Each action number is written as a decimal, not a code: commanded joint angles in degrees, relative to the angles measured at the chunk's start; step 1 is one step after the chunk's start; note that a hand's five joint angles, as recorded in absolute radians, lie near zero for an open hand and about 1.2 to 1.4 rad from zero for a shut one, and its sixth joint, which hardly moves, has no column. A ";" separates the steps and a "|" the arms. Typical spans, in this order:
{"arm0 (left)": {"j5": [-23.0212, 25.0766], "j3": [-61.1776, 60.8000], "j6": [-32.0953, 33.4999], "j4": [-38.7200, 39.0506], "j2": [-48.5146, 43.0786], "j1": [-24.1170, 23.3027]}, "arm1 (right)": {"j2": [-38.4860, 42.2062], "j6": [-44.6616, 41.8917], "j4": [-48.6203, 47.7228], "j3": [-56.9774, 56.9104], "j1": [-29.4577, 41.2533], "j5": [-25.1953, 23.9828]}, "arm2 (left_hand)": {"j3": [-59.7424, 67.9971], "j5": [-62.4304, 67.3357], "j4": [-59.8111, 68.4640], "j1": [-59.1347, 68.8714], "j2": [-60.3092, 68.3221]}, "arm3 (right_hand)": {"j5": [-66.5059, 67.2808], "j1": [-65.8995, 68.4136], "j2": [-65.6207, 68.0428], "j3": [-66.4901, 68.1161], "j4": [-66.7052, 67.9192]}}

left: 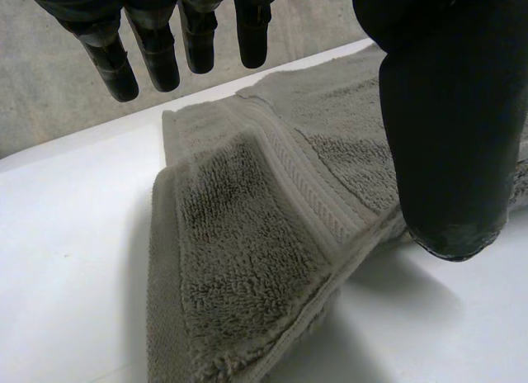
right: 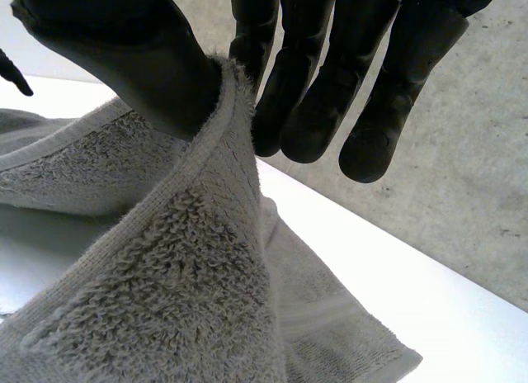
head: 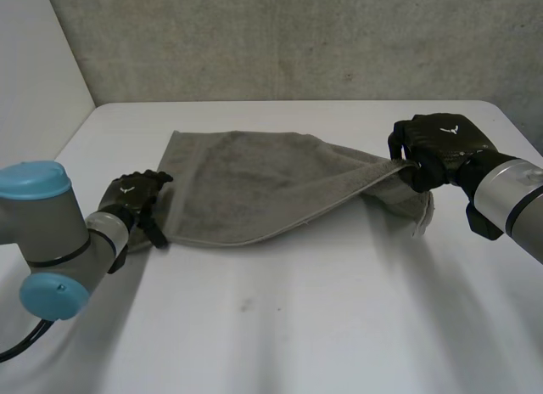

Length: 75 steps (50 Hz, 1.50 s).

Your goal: Fold the towel.

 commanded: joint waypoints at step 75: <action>-0.07 -25.58 17.22 -17.51 43.60 4.06 | -12.69 -41.92 23.24 15.01 -13.63 -6.24 | 69.03 68.20 69.04 68.79 69.11 | 2.26 3.02 3.43 3.17 2.77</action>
